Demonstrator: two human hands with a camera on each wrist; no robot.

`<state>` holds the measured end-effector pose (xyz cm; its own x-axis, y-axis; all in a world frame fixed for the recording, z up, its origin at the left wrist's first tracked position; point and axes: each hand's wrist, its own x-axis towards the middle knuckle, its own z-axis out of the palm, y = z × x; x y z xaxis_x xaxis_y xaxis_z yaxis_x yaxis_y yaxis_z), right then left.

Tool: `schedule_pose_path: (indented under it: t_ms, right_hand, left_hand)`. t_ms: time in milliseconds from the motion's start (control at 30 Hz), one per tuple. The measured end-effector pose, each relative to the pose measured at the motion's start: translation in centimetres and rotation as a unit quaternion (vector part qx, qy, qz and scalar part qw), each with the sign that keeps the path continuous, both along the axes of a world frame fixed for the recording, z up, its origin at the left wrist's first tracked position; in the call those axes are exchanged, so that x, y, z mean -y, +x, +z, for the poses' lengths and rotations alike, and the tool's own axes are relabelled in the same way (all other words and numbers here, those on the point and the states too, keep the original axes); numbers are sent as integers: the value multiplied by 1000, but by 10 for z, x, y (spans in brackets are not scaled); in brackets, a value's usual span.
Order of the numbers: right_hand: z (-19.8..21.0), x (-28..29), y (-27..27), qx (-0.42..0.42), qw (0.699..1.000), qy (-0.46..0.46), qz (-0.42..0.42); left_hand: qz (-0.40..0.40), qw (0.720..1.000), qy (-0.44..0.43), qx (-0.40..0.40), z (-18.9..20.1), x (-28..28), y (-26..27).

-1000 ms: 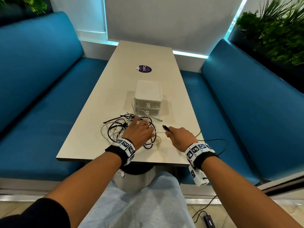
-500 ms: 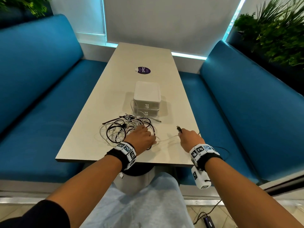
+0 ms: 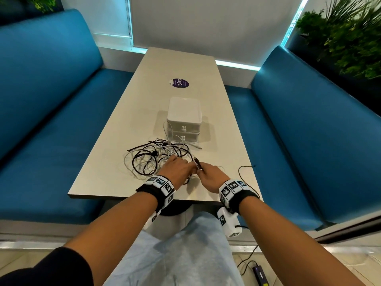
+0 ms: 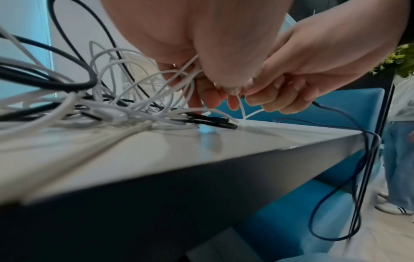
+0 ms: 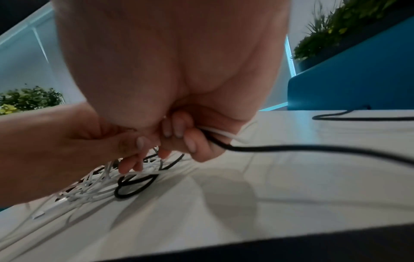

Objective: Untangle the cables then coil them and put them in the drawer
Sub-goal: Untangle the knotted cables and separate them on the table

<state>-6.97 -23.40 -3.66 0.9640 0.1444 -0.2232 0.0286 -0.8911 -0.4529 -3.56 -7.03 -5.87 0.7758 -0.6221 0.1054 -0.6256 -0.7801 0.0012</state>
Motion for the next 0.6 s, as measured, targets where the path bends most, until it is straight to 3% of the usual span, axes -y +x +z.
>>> schedule_pose_path:
  t_ms: [167,433,500,600]
  right_hand:
    - [0,9,1,37,999,-25,-22]
    - [10,61,-10,49,967,-246,-54]
    - [9,62,-14,53,963,-257,-65]
    - [5,47,-13,44,973,-191,-118]
  left_hand:
    - [27,999,-16,-13,-2,-6,7]
    - [52,998,17,17,-15,-22,3]
    - [43,998,26,25,-15,-19,1]
    - [38,998,49,32,-12,-13,-1]
